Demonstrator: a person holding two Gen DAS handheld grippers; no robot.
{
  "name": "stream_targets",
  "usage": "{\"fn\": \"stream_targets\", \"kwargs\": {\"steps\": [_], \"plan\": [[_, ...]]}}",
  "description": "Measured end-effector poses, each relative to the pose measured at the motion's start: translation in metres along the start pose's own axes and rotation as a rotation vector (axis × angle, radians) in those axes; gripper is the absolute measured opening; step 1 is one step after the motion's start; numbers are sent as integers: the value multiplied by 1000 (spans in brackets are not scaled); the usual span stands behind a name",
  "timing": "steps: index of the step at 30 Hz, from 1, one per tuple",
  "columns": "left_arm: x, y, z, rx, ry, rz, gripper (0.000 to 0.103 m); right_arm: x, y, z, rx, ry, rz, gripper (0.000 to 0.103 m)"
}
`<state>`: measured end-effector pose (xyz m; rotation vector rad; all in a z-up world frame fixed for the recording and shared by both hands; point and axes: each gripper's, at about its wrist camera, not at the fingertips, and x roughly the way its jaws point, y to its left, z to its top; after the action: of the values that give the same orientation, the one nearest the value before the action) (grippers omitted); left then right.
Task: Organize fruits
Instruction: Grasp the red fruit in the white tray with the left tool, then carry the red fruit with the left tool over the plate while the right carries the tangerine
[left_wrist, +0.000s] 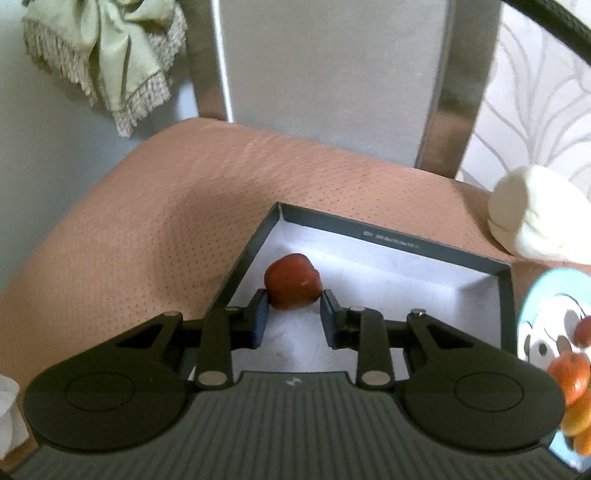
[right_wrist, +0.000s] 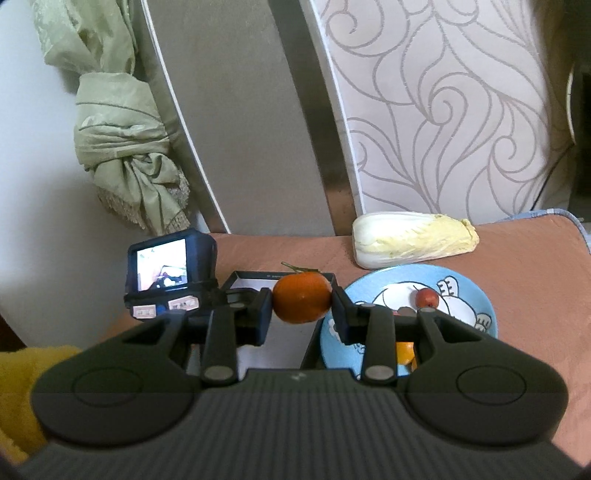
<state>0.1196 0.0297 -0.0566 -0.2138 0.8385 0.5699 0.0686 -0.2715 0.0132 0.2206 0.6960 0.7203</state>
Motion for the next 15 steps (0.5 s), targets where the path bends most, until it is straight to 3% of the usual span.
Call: {"fn": "stream_targets", "kwargs": {"steps": [15], "plan": [[-71, 9, -59, 229, -36, -201, 35, -17, 19, -32, 68, -30, -57, 38]]}}
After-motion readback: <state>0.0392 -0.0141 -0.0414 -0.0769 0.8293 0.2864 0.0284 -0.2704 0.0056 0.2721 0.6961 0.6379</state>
